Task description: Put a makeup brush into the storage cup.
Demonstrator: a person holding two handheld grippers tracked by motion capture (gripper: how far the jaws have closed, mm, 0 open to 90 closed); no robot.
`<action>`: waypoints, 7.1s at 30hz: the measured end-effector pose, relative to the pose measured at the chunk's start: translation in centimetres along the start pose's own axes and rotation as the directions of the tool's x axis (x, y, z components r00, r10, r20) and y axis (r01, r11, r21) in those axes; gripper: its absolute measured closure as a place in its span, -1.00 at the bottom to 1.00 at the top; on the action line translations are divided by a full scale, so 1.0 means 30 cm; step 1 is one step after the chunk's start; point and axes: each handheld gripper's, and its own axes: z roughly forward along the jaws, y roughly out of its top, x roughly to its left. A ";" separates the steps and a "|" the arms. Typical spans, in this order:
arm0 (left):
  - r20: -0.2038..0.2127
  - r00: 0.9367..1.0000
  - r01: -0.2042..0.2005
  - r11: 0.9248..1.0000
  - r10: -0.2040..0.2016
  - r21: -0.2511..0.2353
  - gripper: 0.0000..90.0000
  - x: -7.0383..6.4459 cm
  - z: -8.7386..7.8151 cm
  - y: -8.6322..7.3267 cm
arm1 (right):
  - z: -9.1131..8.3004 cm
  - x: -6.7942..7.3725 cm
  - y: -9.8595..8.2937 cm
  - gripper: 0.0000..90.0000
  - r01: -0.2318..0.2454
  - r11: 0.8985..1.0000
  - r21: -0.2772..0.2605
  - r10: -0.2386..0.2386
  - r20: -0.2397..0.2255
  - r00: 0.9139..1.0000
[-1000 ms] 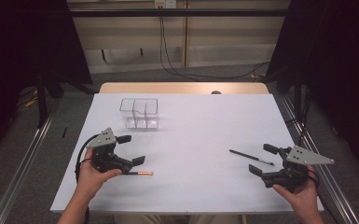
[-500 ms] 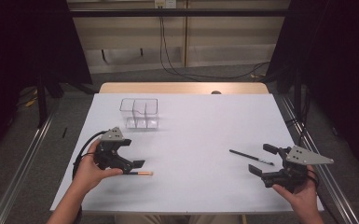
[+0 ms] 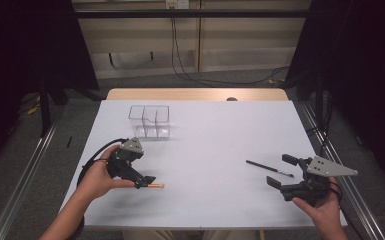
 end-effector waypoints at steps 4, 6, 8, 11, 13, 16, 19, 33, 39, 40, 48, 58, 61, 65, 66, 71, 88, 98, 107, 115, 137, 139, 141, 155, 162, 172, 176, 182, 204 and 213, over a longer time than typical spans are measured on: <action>0.004 1.000 -0.020 0.998 0.020 0.053 -0.95 -0.007 0.012 0.008 | 0.001 -0.001 -0.001 -0.87 -0.001 1.000 0.001 0.001 -0.005 1.000; 0.010 0.999 -0.036 0.996 0.035 0.086 -0.94 -0.007 0.017 0.014 | 0.001 -0.001 0.000 -0.87 0.001 1.000 0.000 -0.001 -0.003 1.000; 0.014 0.999 -0.042 0.994 0.041 0.103 -0.93 -0.007 0.023 0.019 | 0.001 0.000 -0.001 -0.87 0.000 1.000 0.003 0.000 -0.003 1.000; 0.022 0.998 -0.063 0.989 0.061 0.135 -0.90 -0.010 0.029 0.025 | 0.001 0.000 -0.001 -0.87 0.000 1.000 0.003 0.000 -0.004 1.000; 0.028 0.997 -0.080 0.983 0.076 0.167 -0.88 -0.015 0.038 0.029 | 0.001 -0.001 -0.001 -0.87 0.001 1.000 0.003 -0.001 -0.004 1.000; 0.039 0.995 -0.103 0.973 0.097 0.206 -0.80 -0.018 0.049 0.033 | 0.001 -0.001 -0.001 -0.87 0.000 1.000 0.003 0.000 -0.005 1.000; 0.052 0.993 -0.119 0.963 0.110 0.242 -0.69 -0.021 0.057 0.039 | 0.001 -0.001 -0.001 -0.87 0.000 1.000 0.002 0.000 -0.005 1.000; 0.097 0.977 -0.213 0.912 0.190 0.352 -0.17 -0.031 0.077 0.056 | -0.001 -0.002 0.000 -0.87 0.000 1.000 0.001 0.000 -0.002 1.000; 0.108 0.972 -0.234 0.889 0.208 0.393 0.00 -0.035 0.080 0.059 | 0.000 -0.002 -0.001 -0.87 0.000 1.000 0.005 0.000 -0.001 1.000; 0.108 0.971 -0.239 0.885 0.213 0.401 0.07 -0.035 0.082 0.058 | 0.001 -0.002 -0.001 -0.87 0.000 1.000 0.005 0.000 -0.005 1.000; 0.145 0.960 -0.280 0.867 0.241 0.412 0.27 -0.045 0.102 0.061 | 0.000 -0.002 -0.001 -0.87 0.000 1.000 0.004 0.000 -0.001 1.000; 0.194 0.950 -0.308 0.830 0.244 0.465 0.70 -0.060 0.141 0.064 | -0.001 -0.004 -0.002 -0.87 0.001 1.000 0.006 -0.001 0.000 1.000; 0.198 0.949 -0.312 0.828 0.246 0.466 0.75 -0.058 0.144 0.066 | -0.002 -0.004 -0.001 -0.87 0.003 1.000 0.004 -0.003 0.002 1.000; 0.196 0.948 -0.314 0.827 0.250 0.466 0.85 -0.061 0.145 0.063 | -0.001 -0.002 -0.001 -0.87 0.005 1.000 0.005 -0.005 -0.001 1.000; 0.195 0.949 -0.313 0.827 0.249 0.468 0.85 -0.062 0.146 0.064 | -0.001 -0.002 -0.001 -0.87 0.005 1.000 0.005 -0.005 -0.001 1.000; 0.190 0.951 -0.305 0.823 0.242 0.479 0.87 -0.062 0.150 0.068 | 0.002 0.000 0.000 -0.87 0.008 1.000 0.008 -0.008 -0.001 1.000; 0.155 0.970 -0.237 0.864 0.186 0.443 0.87 -0.050 0.133 0.083 | 0.003 0.000 -0.002 -0.87 0.009 1.000 0.010 -0.009 -0.002 1.000; 0.126 0.989 -0.115 0.942 0.079 0.316 0.87 -0.019 0.086 0.104 | 0.001 -0.002 -0.003 -0.87 0.009 1.000 0.010 -0.009 -0.002 1.000; 0.103 0.995 -0.040 0.979 0.019 0.202 0.87 0.003 0.048 0.112 | 0.000 -0.002 -0.002 -0.87 0.008 1.000 0.009 -0.008 0.001 1.000; 0.096 0.995 0.012 0.994 -0.023 0.112 0.87 0.014 0.023 0.118 | 0.000 -0.001 -0.001 -0.87 0.009 1.000 0.007 -0.009 0.003 1.000; 0.071 0.988 0.152 0.965 -0.140 -0.213 0.87 0.035 -0.019 0.110 | -0.002 -0.003 -0.001 -0.87 0.006 1.000 0.005 -0.006 0.005 1.000; 0.068 0.987 0.160 0.960 -0.148 -0.229 0.87 0.036 -0.022 0.109 | -0.002 -0.003 -0.001 -0.87 0.006 1.000 0.003 -0.006 0.004 1.000; 0.066 0.986 0.164 0.954 -0.152 -0.251 0.87 0.037 -0.025 0.107 | -0.002 -0.002 -0.001 -0.87 0.005 1.000 0.004 -0.005 0.004 1.000; 0.037 0.980 0.192 0.886 -0.195 -0.421 0.87 0.044 -0.048 0.106 | -0.002 -0.003 -0.001 -0.87 0.006 1.000 0.004 -0.006 0.006 1.000; 0.020 0.978 0.191 0.858 -0.206 -0.478 0.87 0.045 -0.053 0.109 | -0.001 -0.003 -0.001 -0.87 0.004 1.000 0.003 -0.004 0.002 1.000; 0.000 0.972 0.195 0.802 -0.236 -0.565 0.87 0.053 -0.057 0.111 | -0.001 -0.003 -0.002 -0.87 0.004 1.000 0.004 -0.004 0.000 1.000; -0.007 0.971 0.192 0.790 -0.241 -0.583 0.87 0.053 -0.058 0.118 | 0.000 -0.003 -0.001 -0.87 0.004 1.000 0.005 -0.004 -0.001 1.000; -0.016 0.967 0.190 0.761 -0.254 -0.621 0.87 0.056 -0.053 0.128 | -0.001 -0.003 -0.001 -0.87 0.006 1.000 0.004 -0.006 -0.001 1.000; -0.041 0.952 0.188 0.684 -0.304 -0.705 0.87 0.093 -0.050 0.160 | 0.000 -0.003 -0.002 -0.87 0.004 1.000 0.003 -0.004 -0.002 1.000; -0.055 0.946 0.183 0.666 -0.320 -0.723 0.87 0.121 -0.060 0.162 | 0.001 -0.005 -0.003 -0.87 0.006 1.000 0.003 -0.006 -0.001 1.000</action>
